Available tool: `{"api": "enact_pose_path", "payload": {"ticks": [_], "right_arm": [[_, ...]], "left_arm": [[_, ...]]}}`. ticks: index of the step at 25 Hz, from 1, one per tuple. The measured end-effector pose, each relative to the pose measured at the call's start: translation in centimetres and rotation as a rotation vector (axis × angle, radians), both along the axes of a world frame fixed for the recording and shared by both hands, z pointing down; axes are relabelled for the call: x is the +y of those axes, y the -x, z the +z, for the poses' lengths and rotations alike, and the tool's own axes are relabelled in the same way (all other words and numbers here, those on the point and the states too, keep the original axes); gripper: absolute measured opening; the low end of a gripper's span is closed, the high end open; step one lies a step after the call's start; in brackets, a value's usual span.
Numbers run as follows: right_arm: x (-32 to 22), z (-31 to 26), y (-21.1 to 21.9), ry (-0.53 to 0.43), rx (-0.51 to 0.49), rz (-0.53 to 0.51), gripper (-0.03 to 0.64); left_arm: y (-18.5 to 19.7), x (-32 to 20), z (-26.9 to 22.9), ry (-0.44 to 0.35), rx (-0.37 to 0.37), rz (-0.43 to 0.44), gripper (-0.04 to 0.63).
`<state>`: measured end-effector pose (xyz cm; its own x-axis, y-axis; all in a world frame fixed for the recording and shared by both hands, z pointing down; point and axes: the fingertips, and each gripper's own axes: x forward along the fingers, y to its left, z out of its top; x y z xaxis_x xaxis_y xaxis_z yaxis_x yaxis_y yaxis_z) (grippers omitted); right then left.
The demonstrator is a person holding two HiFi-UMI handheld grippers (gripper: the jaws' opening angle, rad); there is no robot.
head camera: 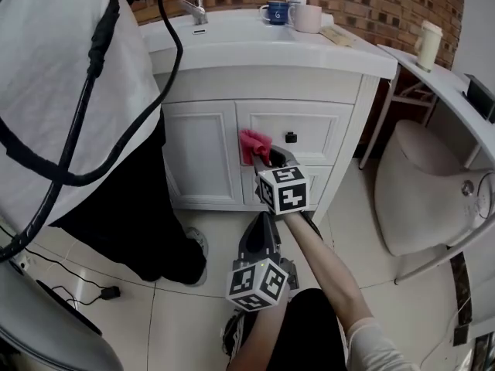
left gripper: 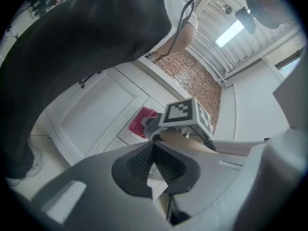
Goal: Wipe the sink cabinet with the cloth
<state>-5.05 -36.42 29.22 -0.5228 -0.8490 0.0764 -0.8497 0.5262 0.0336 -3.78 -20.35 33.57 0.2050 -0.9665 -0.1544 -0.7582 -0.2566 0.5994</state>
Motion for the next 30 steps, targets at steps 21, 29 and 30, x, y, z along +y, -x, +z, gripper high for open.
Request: {"api": "enact_pose_path", "payload": {"ticks": [21,29,30], "right_arm": [[-0.8,-0.4,-8.8,0.005,0.044,0.171,0.071],[-1.5,-0.5,-18.1,0.030,-0.025,0.349,0.071],[-1.6,-0.4,-19.6,0.032,-0.029,0.371,0.071]], "left_arm": [[1.2,-0.6,0.9,0.050,0.023,-0.023,0.015],[1.2,-0.5,0.9,0.059,-0.002,-0.039,0.015],[1.2,-0.5,0.9,0.061,-0.004,-0.040,0.015]]}}
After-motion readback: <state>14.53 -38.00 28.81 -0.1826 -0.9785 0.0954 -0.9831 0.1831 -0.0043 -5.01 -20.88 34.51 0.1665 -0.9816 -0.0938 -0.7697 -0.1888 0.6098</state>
